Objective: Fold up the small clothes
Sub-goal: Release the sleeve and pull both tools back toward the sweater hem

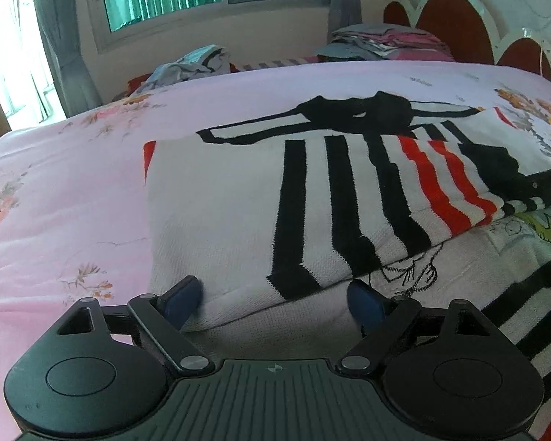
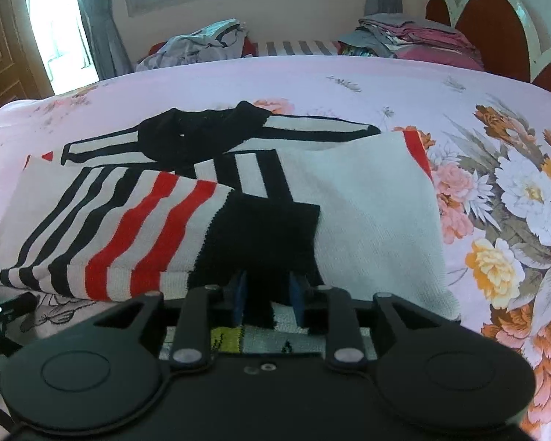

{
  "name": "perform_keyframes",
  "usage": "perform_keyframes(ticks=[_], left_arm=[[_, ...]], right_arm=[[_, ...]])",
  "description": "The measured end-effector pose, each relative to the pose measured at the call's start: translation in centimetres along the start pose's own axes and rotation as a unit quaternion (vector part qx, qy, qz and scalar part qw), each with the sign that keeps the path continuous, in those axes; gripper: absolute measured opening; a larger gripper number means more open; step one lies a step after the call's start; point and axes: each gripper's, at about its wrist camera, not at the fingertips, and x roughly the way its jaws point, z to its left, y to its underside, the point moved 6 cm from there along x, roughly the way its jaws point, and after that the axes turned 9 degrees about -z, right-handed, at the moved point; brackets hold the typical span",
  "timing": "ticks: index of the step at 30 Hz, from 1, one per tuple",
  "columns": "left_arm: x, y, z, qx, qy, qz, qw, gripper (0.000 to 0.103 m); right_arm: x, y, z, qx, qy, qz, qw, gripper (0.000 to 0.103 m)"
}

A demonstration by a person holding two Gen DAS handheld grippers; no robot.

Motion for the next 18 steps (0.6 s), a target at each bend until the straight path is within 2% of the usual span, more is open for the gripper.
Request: perform_keyframes(ticks=[3,5,7,9,14,18], left_arm=[[-0.1,-0.2,-0.1,-0.002,-0.01,0.005,0.9999,0.086],[-0.9,-0.8,-0.3,-0.008,-0.011,-0.007,0.9999,0.086],[-1.7,-1.4,-0.1,-0.029,-0.014,-0.025,0.9991,0.086],[-2.0,-1.7,0.0,-0.052,-0.011,-0.03,0.9981,0.086],[0.5,-0.7,0.7,-0.091,-0.016,0.005,0.9957,0.087],[0.7,-0.7,0.0,-0.063,-0.021,0.011,0.9977,0.09]], right_arm=[[-0.4,0.0,-0.1,-0.012,0.001,-0.001,1.0,0.024],[-1.5,-0.4,0.2,-0.024,0.001,-0.023,0.999,0.025],[-1.9,-0.4,0.2,-0.02,-0.011,-0.035,0.999,0.026],[-1.3,0.0,-0.1,-0.014,-0.012,-0.023,1.0,0.026],[-0.6,0.6,-0.1,-0.022,0.002,-0.014,1.0,0.027],[-0.5,0.6,-0.1,-0.03,0.001,-0.005,1.0,0.027]])
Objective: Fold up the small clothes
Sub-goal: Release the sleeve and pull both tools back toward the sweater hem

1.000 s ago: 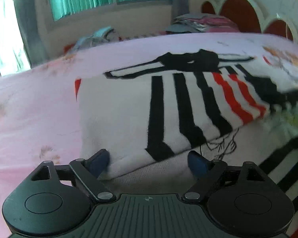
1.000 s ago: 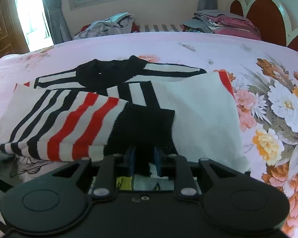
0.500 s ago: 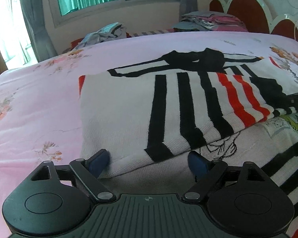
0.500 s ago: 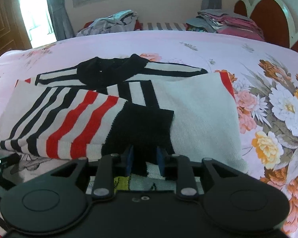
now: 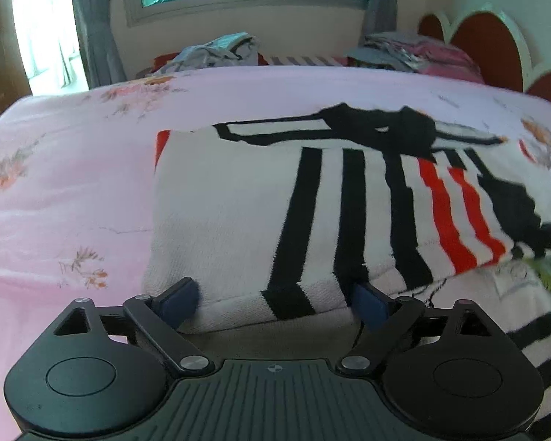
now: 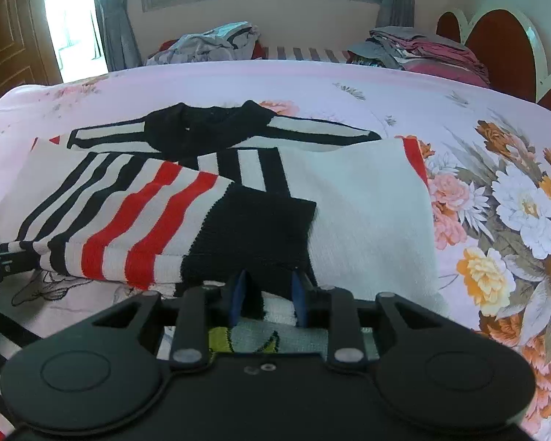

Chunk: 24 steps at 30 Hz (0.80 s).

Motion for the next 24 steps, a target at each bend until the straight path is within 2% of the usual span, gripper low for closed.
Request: perform_keyframes(ticks=[2,4,5,7,9,13,17,20,24], left_arm=[[-0.3,0.1,0.0,-0.003,0.002,-0.002,1.0,0.09],[-0.5,0.1,0.1,-0.002,0.002,-0.002,1.0,0.09],[-0.6,0.2,0.1,0.0,0.001,-0.001,1.0,0.09],[-1.1,0.1,0.3,0.002,-0.003,-0.002,1.0,0.09],[-2.1,0.0,0.4,-0.004,-0.01,-0.006,0.9999,0.09],[-5.1,0.9,1.8,-0.03,-0.018,-0.018,0.9992,0.09],[-8.3,4.4,3.6,-0.049,-0.01,0.001,0.9987,0.09],[-10.8,7.4,4.9,-0.047,-0.025,0.016,0.9985,0.072],[-14.0,10.7,5.8,-0.078,-0.015,0.028,0.9964,0.071]], right_arm=[[-0.1,-0.1,0.0,-0.006,0.002,0.007,1.0,0.03],[-0.4,-0.1,0.1,-0.008,-0.002,0.016,1.0,0.043],[-0.8,-0.1,0.1,-0.01,-0.01,0.014,1.0,0.056],[-1.9,-0.1,0.2,-0.015,-0.017,-0.002,1.0,0.053],[-3.4,-0.2,-0.2,-0.006,-0.017,-0.014,1.0,0.042],[-7.9,0.3,-1.6,0.004,-0.025,-0.046,0.999,0.041],[-12.0,3.0,-4.5,0.049,-0.037,-0.042,0.997,0.037],[-14.3,5.6,-6.5,0.087,-0.035,-0.03,0.995,0.027],[-16.9,9.3,-7.8,0.128,-0.056,-0.013,0.99,0.03]])
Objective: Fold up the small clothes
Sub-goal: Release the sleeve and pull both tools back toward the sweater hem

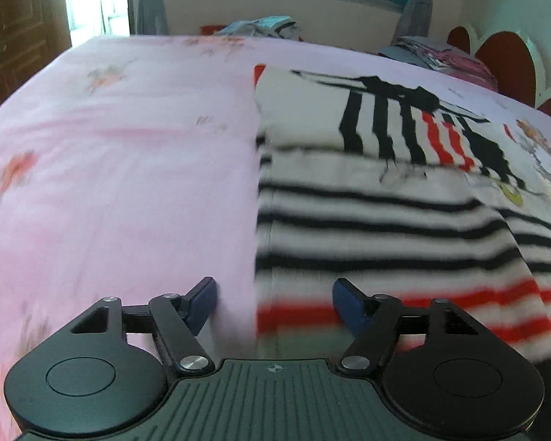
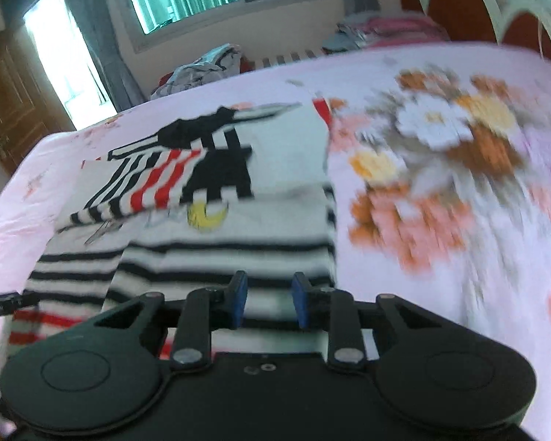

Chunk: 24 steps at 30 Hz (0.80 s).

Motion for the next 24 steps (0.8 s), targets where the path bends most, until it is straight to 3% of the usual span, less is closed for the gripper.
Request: perform_keyframes(ticks=[4,6,7,15,21,24], left_arm=[[-2.8,2.6,0.2,-0.014,0.016,0.005,0.9998,0.07],[-3.8,3.5,0.0,-0.016,0.017,0.003,0.9997,0.055],[-4.3,4.0,0.0,-0.016,0.017,0.004,0.9997,0.054],[-7.2,6.9,-0.3,-0.067,0.054,0.022,0.9961,0.054],[-7.8,8.0,-0.2,-0.133,0.111,0.037,0.9843,0.054],[-7.5,8.3,-0.5,-0.143,0.117,0.035,0.9821,0.054]], right_arm=[[-2.1,3.0,-0.8,0.014,-0.012,0.023,1.0,0.034],[-2.9,4.2,-1.0,0.014,-0.01,0.03,0.999,0.035],[-3.3,4.7,-1.2,0.017,-0.009,0.03,0.999,0.035],[-5.6,8.2,-2.3,0.07,-0.028,0.051,0.996,0.04],[-6.0,9.1,-3.1,0.121,-0.045,0.053,0.99,0.043],[-5.8,9.2,-2.8,0.136,-0.063,0.059,0.987,0.045]])
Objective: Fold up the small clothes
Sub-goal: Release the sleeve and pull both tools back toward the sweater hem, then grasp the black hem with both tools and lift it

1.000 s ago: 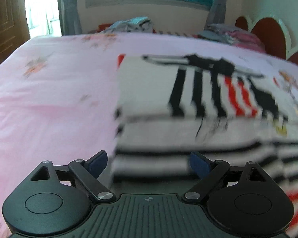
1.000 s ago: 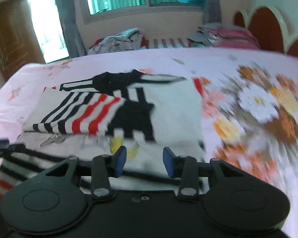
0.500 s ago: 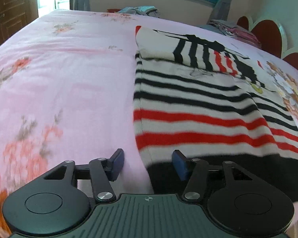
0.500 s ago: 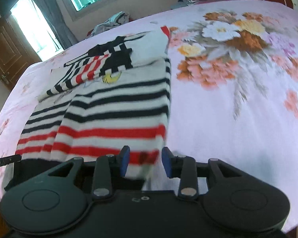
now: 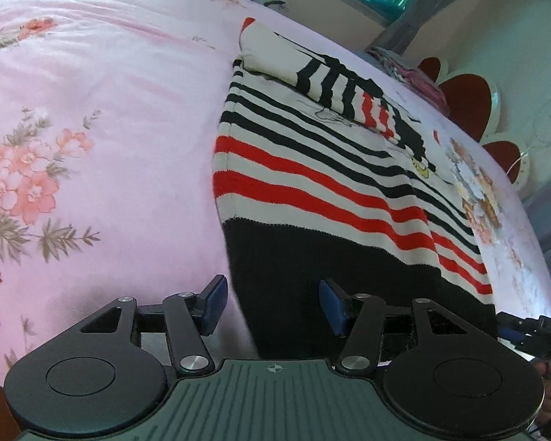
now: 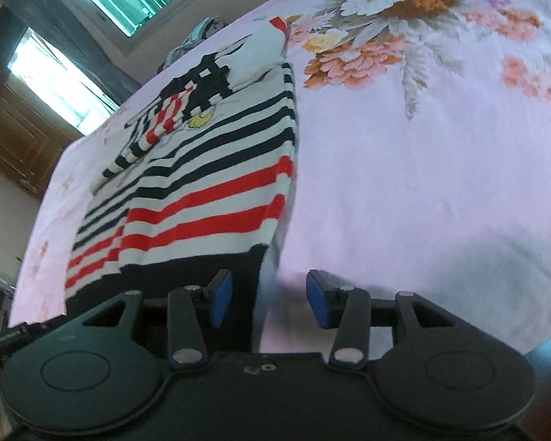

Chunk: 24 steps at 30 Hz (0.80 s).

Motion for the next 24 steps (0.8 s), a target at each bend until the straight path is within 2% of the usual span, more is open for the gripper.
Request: perform_keyframes(ticks=[8,11,13,14,16,17,18,19,22,23,24], left_arm=[[1.6,-1.0,0.5,-0.059,0.031,-0.01,0.9977,0.054],[2.1,-0.8,-0.1,-0.079,0.058,-0.003,0.9952,0.054],[2.3,-0.5,-0.7,-0.079,0.069,-0.002,0.9945,0.054],[2.3,-0.4,-0.8,-0.075,0.067,-0.003,0.9949,0.054],[2.4,-0.5,-0.9,-0.065,0.061,-0.003,0.996,0.036],[2.5,-0.4,-0.8,-0.055,0.052,0.001,0.9971,0.013],[2.6,-0.4,-0.8,-0.046,0.046,0.005,0.9979,0.008],[2.4,-0.5,-0.6,-0.044,0.047,0.001,0.998,0.008],[0.0,-1.4,-0.6,-0.034,0.051,-0.05,0.9969,0.007],[-0.8,-1.7,-0.4,-0.028,0.046,-0.068,0.9962,0.007],[-1.0,-1.6,0.2,-0.031,0.031,-0.066,0.9968,0.007]], right_arm=[[1.6,0.7,1.2,0.02,-0.038,0.02,0.999,0.044],[1.9,0.8,1.6,0.021,-0.05,0.024,0.998,0.042],[2.1,0.8,1.7,0.027,-0.059,0.031,0.997,0.036],[2.3,0.8,1.7,0.028,-0.059,0.032,0.997,0.029],[2.5,0.8,1.7,0.025,-0.055,0.031,0.998,0.013],[2.4,0.6,1.7,0.021,-0.053,0.028,0.998,0.006],[2.1,0.5,1.7,0.019,-0.055,0.023,0.998,0.006],[1.7,0.2,1.9,0.015,-0.059,0.016,0.998,0.006],[-0.1,-1.0,2.2,0.003,-0.076,-0.019,0.997,0.005],[-1.0,-1.5,2.2,0.0,-0.085,-0.034,0.996,0.005],[-1.6,-1.7,2.0,-0.004,-0.089,-0.046,0.995,0.005]])
